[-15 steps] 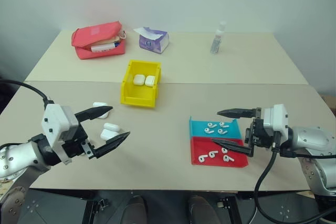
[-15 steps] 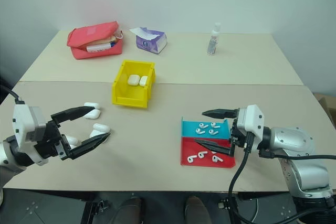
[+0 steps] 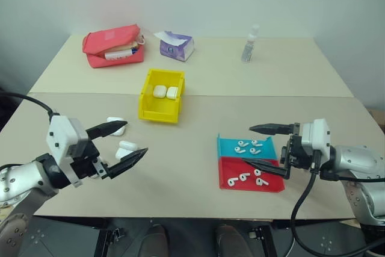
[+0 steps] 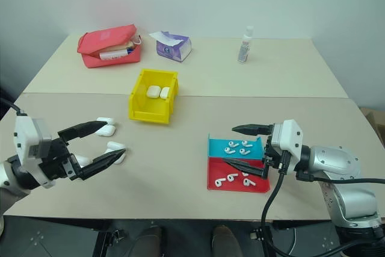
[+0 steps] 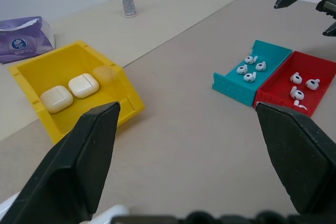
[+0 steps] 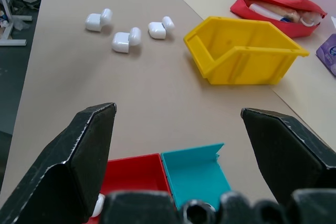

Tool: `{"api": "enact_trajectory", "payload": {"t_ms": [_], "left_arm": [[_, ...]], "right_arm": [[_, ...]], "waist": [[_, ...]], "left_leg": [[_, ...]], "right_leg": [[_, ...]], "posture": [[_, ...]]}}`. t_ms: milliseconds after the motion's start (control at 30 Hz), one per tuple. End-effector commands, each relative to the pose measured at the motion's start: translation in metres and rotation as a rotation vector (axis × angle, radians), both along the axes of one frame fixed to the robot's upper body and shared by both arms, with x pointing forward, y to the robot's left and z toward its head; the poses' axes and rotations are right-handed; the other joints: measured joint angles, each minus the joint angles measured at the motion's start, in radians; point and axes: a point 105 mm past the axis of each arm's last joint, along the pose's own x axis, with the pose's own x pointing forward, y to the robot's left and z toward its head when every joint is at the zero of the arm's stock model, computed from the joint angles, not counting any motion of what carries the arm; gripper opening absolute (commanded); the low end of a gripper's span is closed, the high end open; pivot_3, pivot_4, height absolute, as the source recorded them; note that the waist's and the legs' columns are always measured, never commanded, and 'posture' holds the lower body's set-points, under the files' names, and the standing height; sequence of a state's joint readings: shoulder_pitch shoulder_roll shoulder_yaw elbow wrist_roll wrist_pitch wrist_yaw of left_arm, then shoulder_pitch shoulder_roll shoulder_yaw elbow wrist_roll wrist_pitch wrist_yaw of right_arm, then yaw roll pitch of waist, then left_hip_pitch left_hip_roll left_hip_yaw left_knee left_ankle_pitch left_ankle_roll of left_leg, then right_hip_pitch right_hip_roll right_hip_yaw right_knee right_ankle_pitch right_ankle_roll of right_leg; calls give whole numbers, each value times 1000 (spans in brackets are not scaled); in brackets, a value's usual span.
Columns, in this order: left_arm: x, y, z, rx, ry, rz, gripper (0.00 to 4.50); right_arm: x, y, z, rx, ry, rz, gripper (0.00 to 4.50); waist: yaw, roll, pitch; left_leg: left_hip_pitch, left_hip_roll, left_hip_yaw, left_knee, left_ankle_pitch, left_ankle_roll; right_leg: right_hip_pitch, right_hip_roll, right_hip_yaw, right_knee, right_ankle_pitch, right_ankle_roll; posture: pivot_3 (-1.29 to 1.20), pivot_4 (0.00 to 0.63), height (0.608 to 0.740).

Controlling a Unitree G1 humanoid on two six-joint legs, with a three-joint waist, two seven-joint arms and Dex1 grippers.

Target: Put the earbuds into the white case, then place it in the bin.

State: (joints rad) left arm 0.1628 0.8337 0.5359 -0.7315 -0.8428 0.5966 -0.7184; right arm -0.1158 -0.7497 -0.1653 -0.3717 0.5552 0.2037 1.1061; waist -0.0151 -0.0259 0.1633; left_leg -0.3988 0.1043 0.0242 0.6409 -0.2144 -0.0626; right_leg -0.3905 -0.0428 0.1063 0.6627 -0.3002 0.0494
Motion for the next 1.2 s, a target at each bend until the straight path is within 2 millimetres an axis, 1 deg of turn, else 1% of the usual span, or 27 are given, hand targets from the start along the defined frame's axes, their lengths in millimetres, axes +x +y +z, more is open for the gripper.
{"api": "enact_trajectory", "payload": {"t_ms": [33,133,200,300,367,467,533,633,700,767,867,967,1067,1200], "left_arm": [[2,5,14,-5,61,34,4474],[3,13,19,66,95,64,4474],[9,25,23,117,105,140,4474],[7,36,14,227,307,164,4474],[8,45,9,274,423,238,4474],[5,52,4,313,549,285,4474],[3,60,3,310,624,337,4474],[-6,74,4,314,749,396,4474],[-15,82,1,340,831,428,4474],[-19,90,-2,350,880,465,4474],[-18,104,-13,374,933,526,4474],[-17,108,-24,436,957,528,4474],[-14,111,-27,489,960,521,4474],[-2,121,-35,514,951,547,4474]], "right_arm": [[5,6,14,31,-50,7,4472],[16,9,28,61,-80,-5,4472],[23,11,36,69,-79,-16,4472],[27,13,44,104,-74,-32,4472],[27,16,44,125,-63,-38,4472],[24,18,40,131,-50,-40,4472],[23,19,36,132,-41,-46,4472],[22,20,34,135,-31,-45,4472],[22,23,35,153,-28,-43,4472],[23,26,35,170,-30,-42,4472],[24,30,33,195,-34,-48,4472],[20,34,30,209,-31,-49,4472],[16,35,31,217,-34,-49,4472],[15,37,32,231,-39,-66,4472]], "waist": [[-1,-1,0],[-9,-1,1],[-10,-1,1],[-7,-3,2],[0,-3,2],[2,-3,2],[1,-3,2],[-2,-3,2],[-7,-3,2],[-8,-3,2],[-4,-3,2],[0,-3,2],[5,-3,2],[3,-3,2]], "left_leg": [[0,0,0,0,0,0],[0,0,-1,0,0,0],[0,0,-1,0,0,0],[0,0,-1,-1,0,0],[-1,0,-1,-1,0,0],[-2,0,-1,-2,-1,0],[-3,0,-1,-2,-1,0],[-6,0,-1,-3,-1,0],[-7,0,0,-3,-1,0],[-7,0,0,-4,-1,0],[-7,0,0,-7,0,-1],[-7,0,0,-8,0,-1],[-9,0,0,-8,0,-1],[-8,0,1,-8,0,-1]], "right_leg": [[0,0,0,0,0,0],[0,0,0,1,0,0],[0,0,0,0,0,0],[-1,0,-1,1,-1,0],[-2,0,-1,0,-1,-1],[-3,-1,-1,-1,-1,0],[-4,0,-1,0,-1,0],[-8,0,-1,1,-1,-1],[-10,0,-1,2,-1,-1],[-12,0,0,2,-1,-1],[-13,0,0,2,-2,-2],[-13,0,-1,2,-2,-2],[-14,0,-1,1,-2,-2],[-14,0,-1,1,-2,-2]], "posture": [[0,150,740],[0,150,740],[0,150,740],[0,150,740],[0,150,740],[0,150,740],[0,150,740],[0,150,740],[0,150,740],[0,150,740],[0,150,740],[0,150,740],[0,150,740],[0,150,740]]}}
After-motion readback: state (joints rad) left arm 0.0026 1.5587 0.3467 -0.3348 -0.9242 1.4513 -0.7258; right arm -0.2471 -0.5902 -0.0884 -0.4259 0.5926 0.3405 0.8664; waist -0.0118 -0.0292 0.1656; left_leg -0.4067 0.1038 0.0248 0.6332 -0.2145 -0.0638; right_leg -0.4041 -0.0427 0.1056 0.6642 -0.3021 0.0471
